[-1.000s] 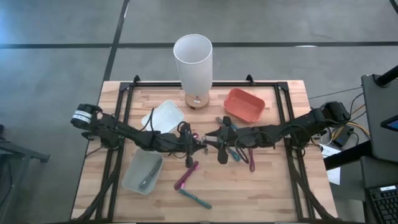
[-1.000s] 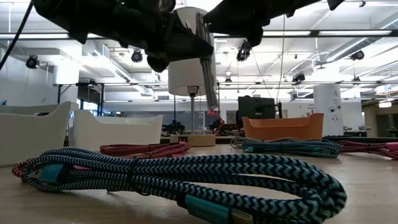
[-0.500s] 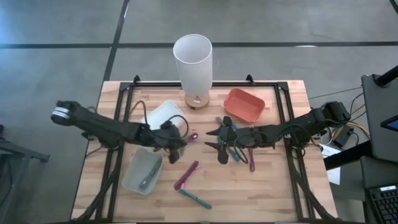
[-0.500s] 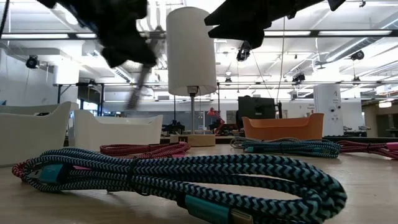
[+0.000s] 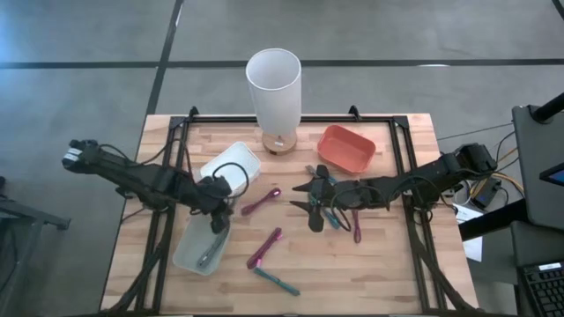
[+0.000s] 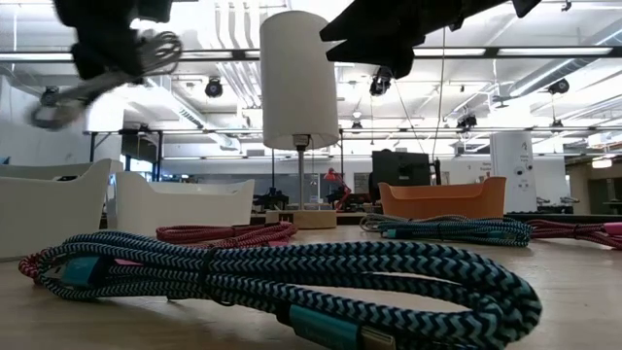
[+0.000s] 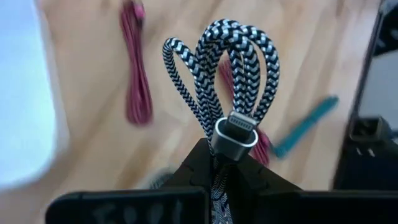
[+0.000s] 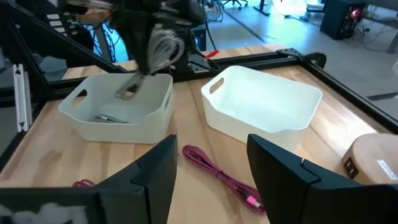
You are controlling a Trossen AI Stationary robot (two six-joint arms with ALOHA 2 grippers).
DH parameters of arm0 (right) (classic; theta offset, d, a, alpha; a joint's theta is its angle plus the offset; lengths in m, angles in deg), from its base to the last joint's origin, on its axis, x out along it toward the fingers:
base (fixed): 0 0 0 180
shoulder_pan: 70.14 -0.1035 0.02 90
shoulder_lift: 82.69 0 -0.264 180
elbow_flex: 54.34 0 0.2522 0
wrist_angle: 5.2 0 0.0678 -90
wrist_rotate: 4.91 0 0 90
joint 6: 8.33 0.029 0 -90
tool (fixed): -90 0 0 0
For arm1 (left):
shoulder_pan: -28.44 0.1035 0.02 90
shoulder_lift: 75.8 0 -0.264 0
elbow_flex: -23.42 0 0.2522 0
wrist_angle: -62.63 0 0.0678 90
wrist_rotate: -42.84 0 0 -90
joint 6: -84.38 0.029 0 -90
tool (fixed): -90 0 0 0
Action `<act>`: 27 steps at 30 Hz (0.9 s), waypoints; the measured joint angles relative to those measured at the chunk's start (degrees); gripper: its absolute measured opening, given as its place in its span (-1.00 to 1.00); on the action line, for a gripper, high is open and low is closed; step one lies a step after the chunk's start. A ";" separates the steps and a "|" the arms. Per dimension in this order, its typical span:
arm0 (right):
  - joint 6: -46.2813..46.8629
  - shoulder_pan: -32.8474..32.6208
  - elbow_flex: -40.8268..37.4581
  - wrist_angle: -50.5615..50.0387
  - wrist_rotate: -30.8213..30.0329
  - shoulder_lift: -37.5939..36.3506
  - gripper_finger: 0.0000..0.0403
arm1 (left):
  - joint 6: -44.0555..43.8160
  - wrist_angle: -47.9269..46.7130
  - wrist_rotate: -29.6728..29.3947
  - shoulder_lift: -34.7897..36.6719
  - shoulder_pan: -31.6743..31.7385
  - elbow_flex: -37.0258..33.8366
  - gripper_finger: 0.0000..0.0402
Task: Pick & Place USB Port
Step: Put the bottom white and black charger cable into the gray bin
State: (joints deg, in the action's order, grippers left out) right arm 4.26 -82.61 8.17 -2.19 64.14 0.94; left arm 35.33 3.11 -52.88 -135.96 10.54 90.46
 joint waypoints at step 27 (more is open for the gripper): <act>-0.85 0.02 0.00 -0.28 -0.03 0.00 -0.05 | -29.08 5.81 6.67 -2.20 -13.61 -17.12 -0.91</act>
State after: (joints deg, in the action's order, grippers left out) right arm 3.41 -82.60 8.17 -2.47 64.11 0.94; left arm 6.25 8.93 -46.21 -138.17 -3.07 73.33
